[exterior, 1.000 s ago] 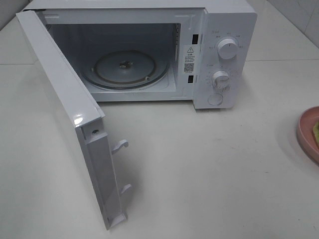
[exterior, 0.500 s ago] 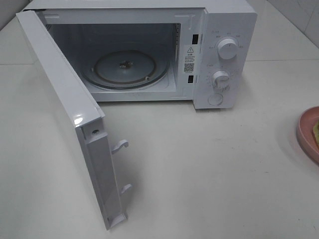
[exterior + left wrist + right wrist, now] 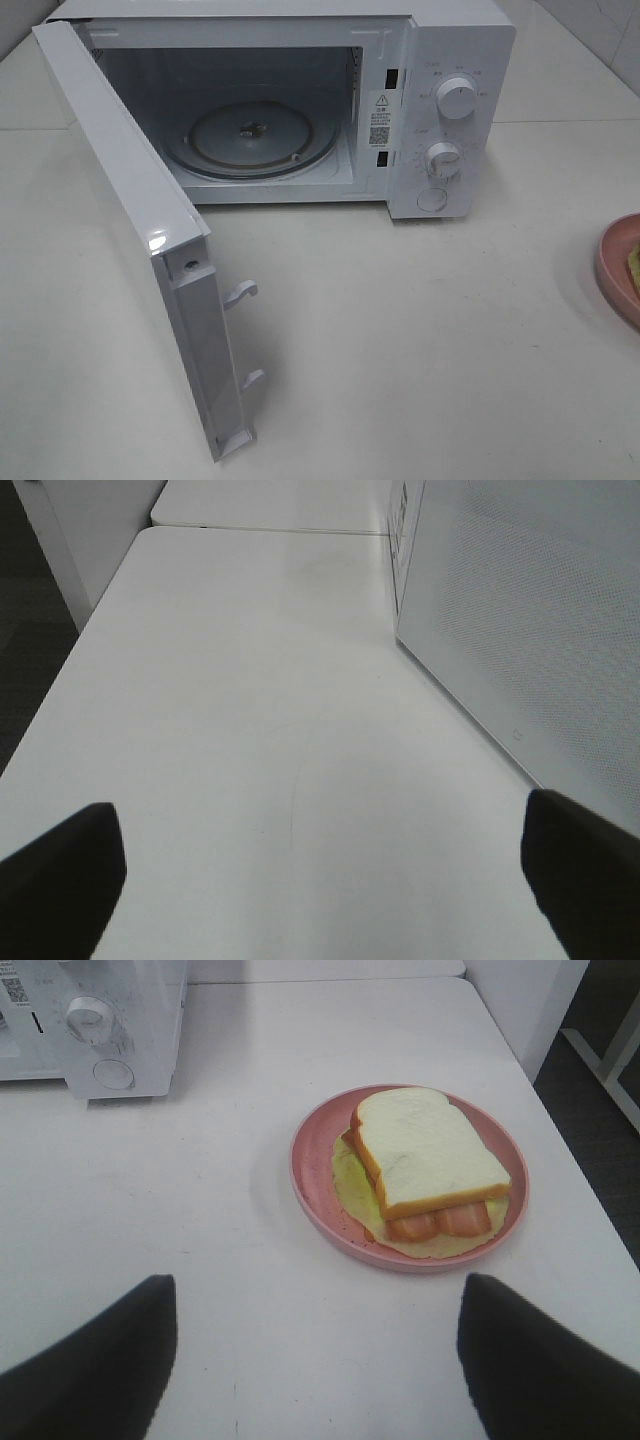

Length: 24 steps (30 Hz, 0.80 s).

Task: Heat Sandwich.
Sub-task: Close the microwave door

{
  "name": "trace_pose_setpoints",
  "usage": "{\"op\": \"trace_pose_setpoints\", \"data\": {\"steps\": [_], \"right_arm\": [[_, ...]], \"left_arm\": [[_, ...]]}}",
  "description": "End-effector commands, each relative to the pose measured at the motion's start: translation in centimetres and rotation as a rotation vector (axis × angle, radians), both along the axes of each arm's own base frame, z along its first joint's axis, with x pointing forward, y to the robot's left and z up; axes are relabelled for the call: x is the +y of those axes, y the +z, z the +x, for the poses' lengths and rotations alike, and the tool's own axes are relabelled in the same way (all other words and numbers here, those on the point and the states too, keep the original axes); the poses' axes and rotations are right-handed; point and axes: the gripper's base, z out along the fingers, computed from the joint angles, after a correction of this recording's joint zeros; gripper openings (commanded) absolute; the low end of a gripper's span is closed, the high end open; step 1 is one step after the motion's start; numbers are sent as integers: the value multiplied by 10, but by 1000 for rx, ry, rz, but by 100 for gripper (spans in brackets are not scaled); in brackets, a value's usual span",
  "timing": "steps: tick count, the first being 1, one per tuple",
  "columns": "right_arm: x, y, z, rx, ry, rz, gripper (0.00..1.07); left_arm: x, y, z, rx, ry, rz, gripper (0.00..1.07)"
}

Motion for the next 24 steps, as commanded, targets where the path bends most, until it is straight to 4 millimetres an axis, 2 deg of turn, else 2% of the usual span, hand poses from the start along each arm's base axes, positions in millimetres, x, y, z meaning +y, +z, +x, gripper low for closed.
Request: {"op": "trace_pose_setpoints", "data": {"steps": [1,24], "right_arm": [[0,0,-4,-31,-1,-7,76],[0,0,-4,-31,2,-7,76]], "left_arm": [[-1,0,-4,-33,1,-3,101],[-1,0,-4,-33,1,-3,101]]}}
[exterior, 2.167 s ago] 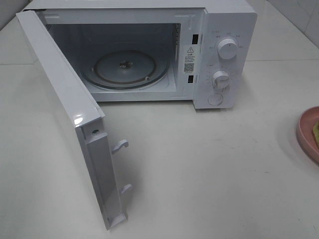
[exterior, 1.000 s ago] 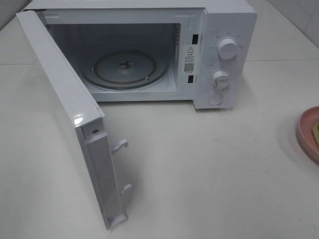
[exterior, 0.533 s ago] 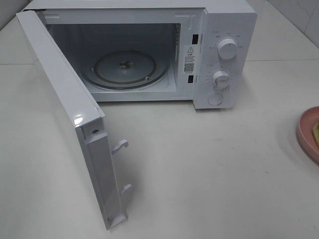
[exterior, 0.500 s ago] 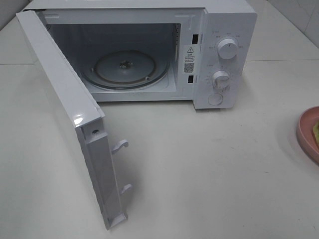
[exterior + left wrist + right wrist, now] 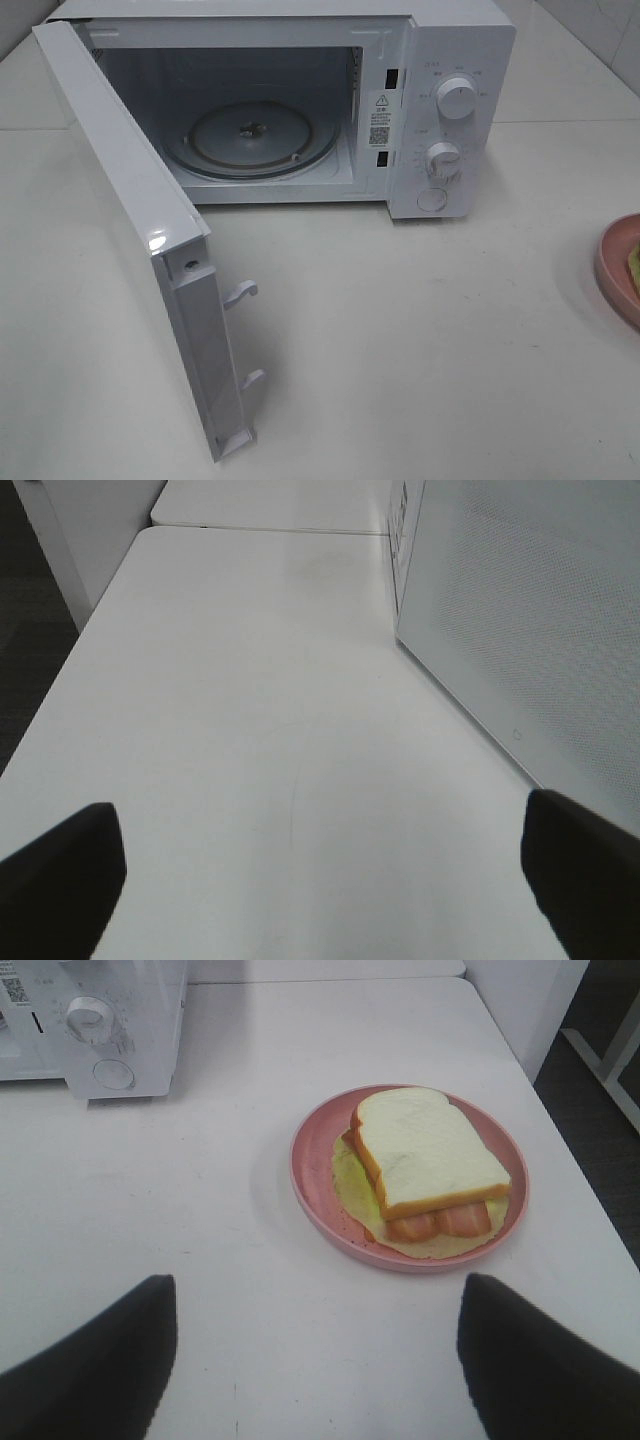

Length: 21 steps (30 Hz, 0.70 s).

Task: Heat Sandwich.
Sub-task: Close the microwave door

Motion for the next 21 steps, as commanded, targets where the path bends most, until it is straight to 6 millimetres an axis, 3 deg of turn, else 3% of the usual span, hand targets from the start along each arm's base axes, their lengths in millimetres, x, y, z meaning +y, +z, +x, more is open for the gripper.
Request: {"op": "trace_pose_setpoints", "data": {"steps": [1,16,21], "right_arm": [[0,0,-4,-31,2,-7,76],[0,0,-3,-31,61,-6,76],[0,0,-3,-31,61,-6,76]], "left_arm": [[-1,0,-4,-33,1,-3,101],[-1,0,-4,-34,2,-8,101],[0,14,2,-58,2,-9,101]]}}
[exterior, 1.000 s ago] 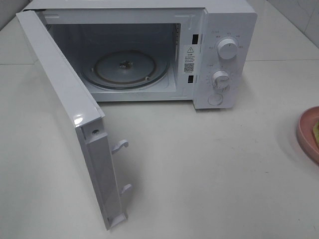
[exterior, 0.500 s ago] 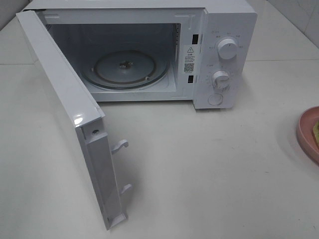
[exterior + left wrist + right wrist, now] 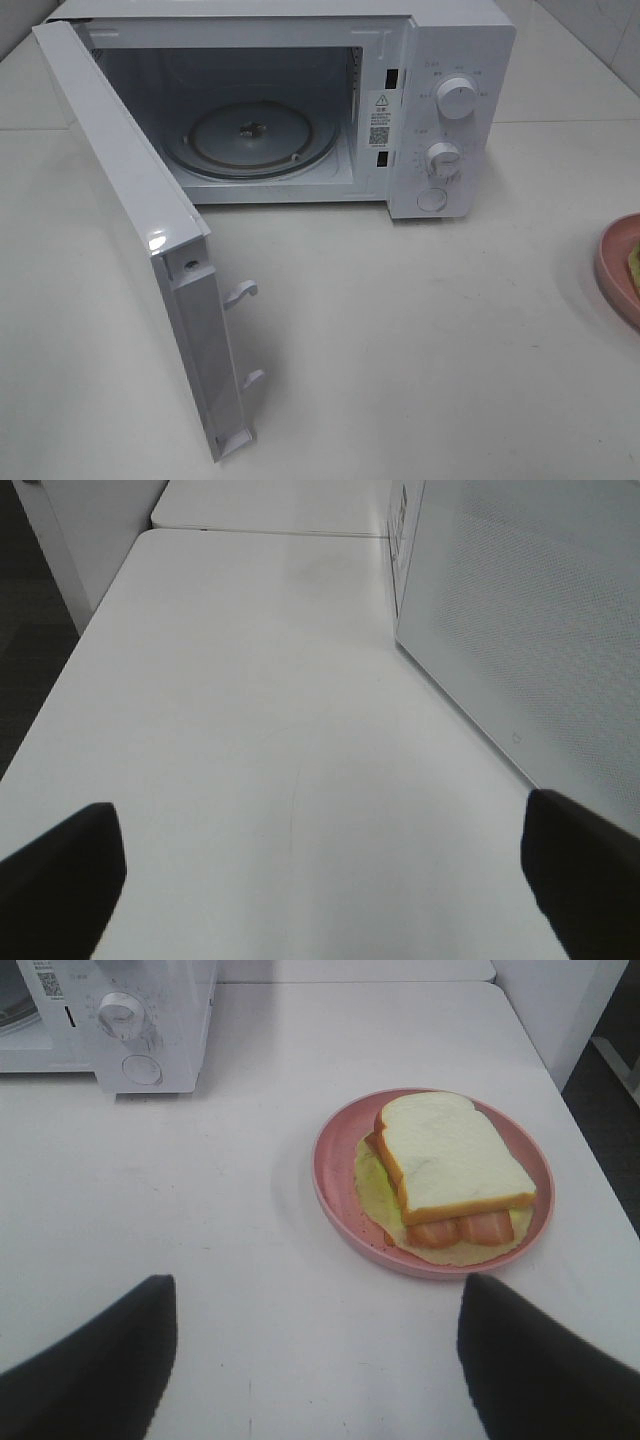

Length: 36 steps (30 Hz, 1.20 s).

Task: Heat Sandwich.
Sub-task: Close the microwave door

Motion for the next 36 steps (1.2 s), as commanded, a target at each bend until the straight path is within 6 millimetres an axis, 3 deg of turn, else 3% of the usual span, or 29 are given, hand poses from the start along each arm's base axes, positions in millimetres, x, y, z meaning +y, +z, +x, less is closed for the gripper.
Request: {"op": "trace_pose_setpoints", "data": {"steps": [1,7,11,13,17,19,20,22,24,25,27,36], "right_arm": [[0,0,-4,-31,9,-8,76],[0,0,-4,-31,9,-8,76],[0,0,-4,-31,9,-8,76],[0,0,-4,-31,9,-8,76],[0,0,-4,-31,9,-8,76],[0,0,-4,-31,9,-8,76],[0,0,-4,-31,9,-8,76],[0,0,-4,-31,9,-8,76],[0,0,-4,-31,9,-8,76],[0,0,-4,-31,9,-8,76],[0,0,-4,-31,9,-8,76],[0,0,-4,-31,9,-8,76]], "left_arm": [[0,10,2,-44,2,-9,101],[1,19,26,-31,7,-8,99],[2,20,43,14,9,-14,88],[3,19,55,49,11,-16,73],[4,18,66,51,12,-18,60],[5,12,77,55,16,-21,42],[5,12,77,55,16,-21,42],[6,2,88,75,19,-22,22],[6,-4,95,87,22,-23,10],[6,-4,95,87,22,-23,10],[7,-15,106,85,28,-24,0],[11,-44,135,3,43,5,0]]}}
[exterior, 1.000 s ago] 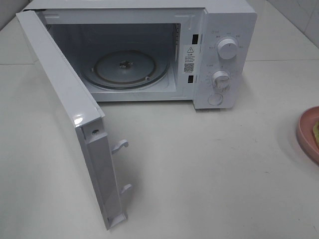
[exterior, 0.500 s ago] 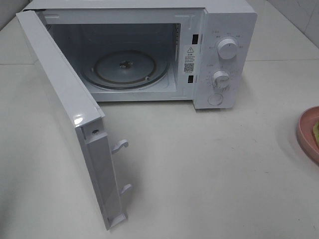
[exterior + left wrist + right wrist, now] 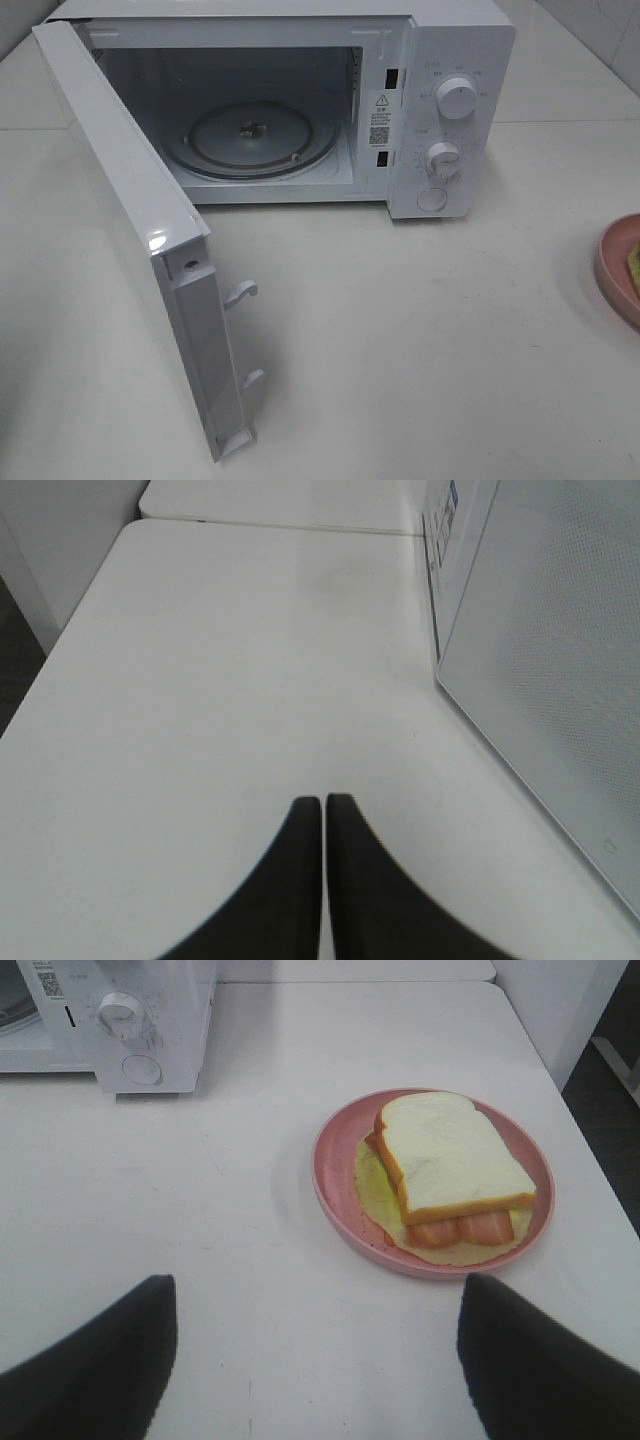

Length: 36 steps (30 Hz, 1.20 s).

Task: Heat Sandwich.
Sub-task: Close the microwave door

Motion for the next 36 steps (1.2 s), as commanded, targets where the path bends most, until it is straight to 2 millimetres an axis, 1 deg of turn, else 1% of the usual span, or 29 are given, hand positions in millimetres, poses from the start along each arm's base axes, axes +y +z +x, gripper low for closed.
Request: {"op": "trace_pose_setpoints", "data": {"steps": [1,4,5,8,9,11,13,14,16,18,19,23,26,27,28,32,35,36], "right_arm": [[0,0,-4,-31,9,-8,76],[0,0,-4,-31,9,-8,76],[0,0,-4,-31,9,-8,76],[0,0,-4,-31,9,-8,76],[0,0,-4,-31,9,-8,76],[0,0,-4,-31,9,-8,76],[0,0,-4,-31,9,-8,76],[0,0,-4,-31,9,-8,76],[0,0,-4,-31,9,-8,76],[0,0,-4,-31,9,-8,76],[0,0,-4,-31,9,-8,76],[0,0,-4,-31,9,-8,76],[0,0,-4,-31,9,-8,76],[0,0,-4,-31,9,-8,76],[0,0,-4,-31,9,-8,76],[0,0,-4,-31,9,-8,76],[0,0,-4,-31,9,-8,76],[0,0,-4,-31,9,-8,76]], "left_arm": [[2,-9,12,-74,4,22,0],[2,-15,17,-101,5,31,0],[3,-19,22,-134,4,40,0],[4,-24,34,-160,5,46,0],[4,-24,34,-160,5,46,0],[4,-28,45,-186,-5,60,0],[4,-29,49,-201,-12,69,0],[3,-34,56,-210,-38,92,0],[1,-36,62,-236,-65,108,0],[0,-37,64,-248,-78,111,0],[-1,-40,69,-263,-92,109,0],[-1,-46,75,-266,-85,67,0],[-5,-53,86,-264,-125,36,0],[-9,-55,93,-257,-168,26,0],[-9,-55,93,-257,-168,26,0],[-17,-60,107,-276,-257,-19,0],[-20,-62,111,-272,-274,-32,0],[-27,-65,115,-262,-306,-25,0]]}}
